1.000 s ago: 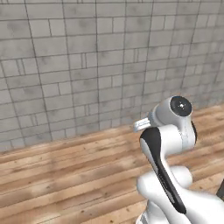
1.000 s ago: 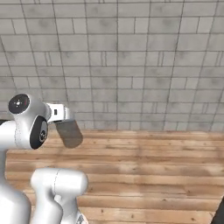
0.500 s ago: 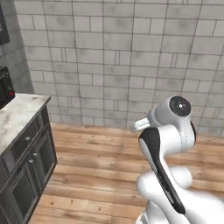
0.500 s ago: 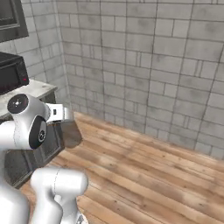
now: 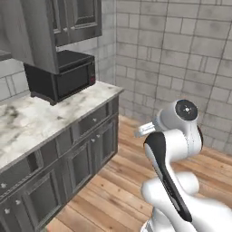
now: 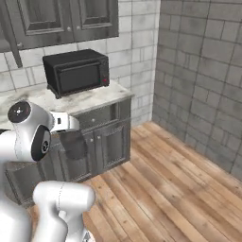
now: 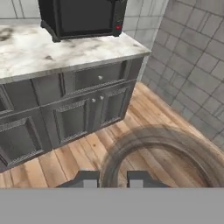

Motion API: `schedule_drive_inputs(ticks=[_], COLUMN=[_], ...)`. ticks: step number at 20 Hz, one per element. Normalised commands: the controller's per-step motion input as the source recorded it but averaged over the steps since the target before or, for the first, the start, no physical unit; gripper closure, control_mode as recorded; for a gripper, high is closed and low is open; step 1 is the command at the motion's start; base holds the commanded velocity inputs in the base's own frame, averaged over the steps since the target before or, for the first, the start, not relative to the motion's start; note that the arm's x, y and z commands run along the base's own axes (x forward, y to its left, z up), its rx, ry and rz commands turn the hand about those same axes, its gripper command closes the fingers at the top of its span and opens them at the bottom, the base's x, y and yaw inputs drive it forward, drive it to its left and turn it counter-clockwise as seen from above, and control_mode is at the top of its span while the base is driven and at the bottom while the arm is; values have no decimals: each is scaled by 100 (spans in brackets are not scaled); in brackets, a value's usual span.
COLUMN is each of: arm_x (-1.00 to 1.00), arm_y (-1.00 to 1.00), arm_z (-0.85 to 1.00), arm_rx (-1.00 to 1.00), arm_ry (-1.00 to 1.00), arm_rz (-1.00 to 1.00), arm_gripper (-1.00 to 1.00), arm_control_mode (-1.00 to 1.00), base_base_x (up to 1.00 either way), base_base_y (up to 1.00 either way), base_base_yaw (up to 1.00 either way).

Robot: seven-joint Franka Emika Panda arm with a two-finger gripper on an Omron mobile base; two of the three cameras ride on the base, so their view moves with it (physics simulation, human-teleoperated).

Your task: Pick the jar and candle from the dining table and place them in the open cabinet. Close the cabinet after placing the objects.

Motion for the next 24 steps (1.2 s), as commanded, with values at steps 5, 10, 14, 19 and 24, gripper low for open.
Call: schedule_drive_inputs(ticks=[5,10,14,19,24], arm_x=[0,0,0,0,0], arm_y=[0,0,0,0,0], arm_z=[0,0,0,0,0], arm_rx=[0,0,0,0,0], arm_ry=[0,0,0,0,0], arm_rz=[0,0,0,0,0], arm_gripper=[100,100,100,100,100], arm_control_mode=[100,100,100,100,100], base_base_x=[0,1,9,30,71], base_base_y=[21,16,14,10,6], base_base_yaw=[69,63,56,37,14])
